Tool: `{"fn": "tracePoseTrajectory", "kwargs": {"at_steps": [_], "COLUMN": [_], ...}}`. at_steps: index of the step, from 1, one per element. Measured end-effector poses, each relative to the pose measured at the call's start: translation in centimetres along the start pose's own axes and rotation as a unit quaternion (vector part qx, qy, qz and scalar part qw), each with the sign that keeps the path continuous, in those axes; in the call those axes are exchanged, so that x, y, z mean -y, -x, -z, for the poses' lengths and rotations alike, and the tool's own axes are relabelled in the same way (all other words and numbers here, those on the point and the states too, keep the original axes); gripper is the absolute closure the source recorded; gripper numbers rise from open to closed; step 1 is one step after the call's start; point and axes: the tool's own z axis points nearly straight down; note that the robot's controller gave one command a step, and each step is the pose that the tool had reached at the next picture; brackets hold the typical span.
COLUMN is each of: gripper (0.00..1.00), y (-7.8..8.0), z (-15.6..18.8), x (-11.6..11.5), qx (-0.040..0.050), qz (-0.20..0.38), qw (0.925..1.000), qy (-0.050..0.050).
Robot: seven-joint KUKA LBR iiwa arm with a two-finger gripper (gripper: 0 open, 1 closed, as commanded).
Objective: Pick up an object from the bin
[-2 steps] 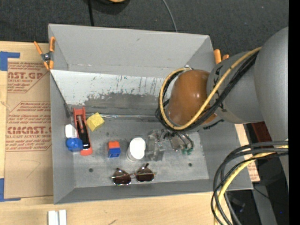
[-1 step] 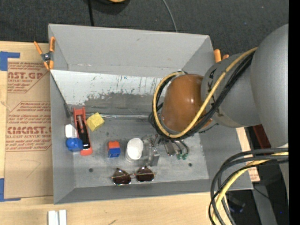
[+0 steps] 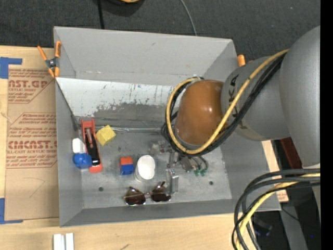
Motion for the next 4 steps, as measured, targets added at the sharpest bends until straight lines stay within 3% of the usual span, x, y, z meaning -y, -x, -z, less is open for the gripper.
{"fn": "tracePoseTrajectory", "kwargs": {"at_steps": [1,2,3,4], "gripper": [0.0,0.0,1.0,1.0], "y": [0.0,1.6,2.7,2.7], "z": [0.0,-0.9,-2.4,-2.4], "x": [0.0,-1.7,-8.1,-8.1], "qx": [0.0,0.0005,0.0005,0.0005], "qz": [0.0,0.019,-0.009,-0.009], "qw": [1.0,0.9998,1.0,1.0], "qy": [0.0,-0.001,0.001,0.001]}}
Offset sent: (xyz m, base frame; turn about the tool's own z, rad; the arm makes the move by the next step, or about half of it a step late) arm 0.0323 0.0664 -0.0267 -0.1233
